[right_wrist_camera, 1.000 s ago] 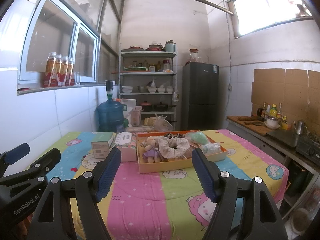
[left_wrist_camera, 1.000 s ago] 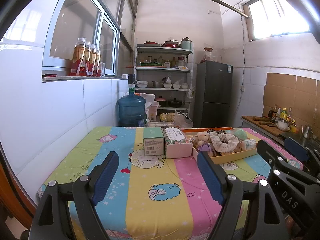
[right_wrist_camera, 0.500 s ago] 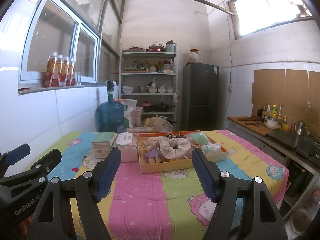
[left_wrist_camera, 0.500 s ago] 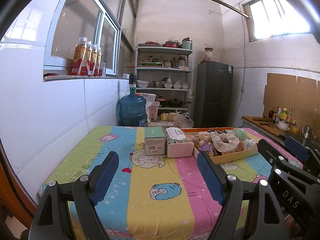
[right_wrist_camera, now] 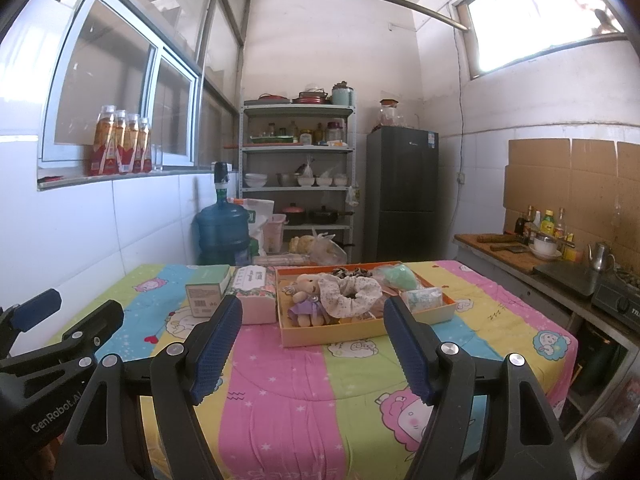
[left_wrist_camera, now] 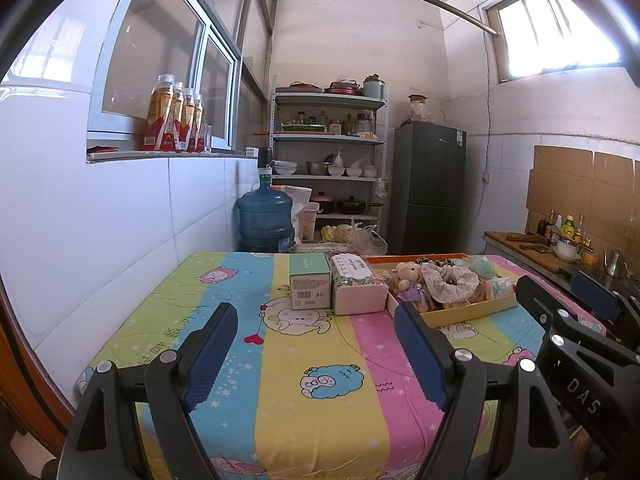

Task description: Organize soft objects

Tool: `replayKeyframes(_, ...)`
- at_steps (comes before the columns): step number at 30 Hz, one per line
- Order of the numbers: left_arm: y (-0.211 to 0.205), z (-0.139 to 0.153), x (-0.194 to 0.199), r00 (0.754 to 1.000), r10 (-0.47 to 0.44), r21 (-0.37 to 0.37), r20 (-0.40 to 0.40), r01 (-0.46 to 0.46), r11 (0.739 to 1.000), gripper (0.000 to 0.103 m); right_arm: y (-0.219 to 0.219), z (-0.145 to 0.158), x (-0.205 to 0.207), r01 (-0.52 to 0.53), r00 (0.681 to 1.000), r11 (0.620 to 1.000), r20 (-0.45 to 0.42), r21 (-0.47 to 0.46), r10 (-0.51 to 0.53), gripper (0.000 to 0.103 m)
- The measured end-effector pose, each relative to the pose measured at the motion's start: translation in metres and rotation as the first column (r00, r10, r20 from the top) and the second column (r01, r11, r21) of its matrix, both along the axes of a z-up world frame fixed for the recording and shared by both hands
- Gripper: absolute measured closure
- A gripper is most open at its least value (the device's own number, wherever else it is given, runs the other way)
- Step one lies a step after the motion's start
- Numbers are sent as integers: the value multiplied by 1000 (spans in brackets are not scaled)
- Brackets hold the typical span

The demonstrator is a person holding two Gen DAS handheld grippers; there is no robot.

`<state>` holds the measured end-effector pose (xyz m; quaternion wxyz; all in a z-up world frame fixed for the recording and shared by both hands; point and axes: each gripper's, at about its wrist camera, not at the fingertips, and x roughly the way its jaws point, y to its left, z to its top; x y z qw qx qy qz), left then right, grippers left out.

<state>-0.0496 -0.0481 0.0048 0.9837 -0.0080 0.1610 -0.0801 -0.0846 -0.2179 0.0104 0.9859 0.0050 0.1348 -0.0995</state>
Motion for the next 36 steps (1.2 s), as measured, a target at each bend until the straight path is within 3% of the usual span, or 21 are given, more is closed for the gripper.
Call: replayKeyframes(36, 3, -6, -2, 1000, 24, 3, -13, -24, 1000, 23, 6, 1, -1, -7, 1000, 1000, 0, -3, 7, 28)
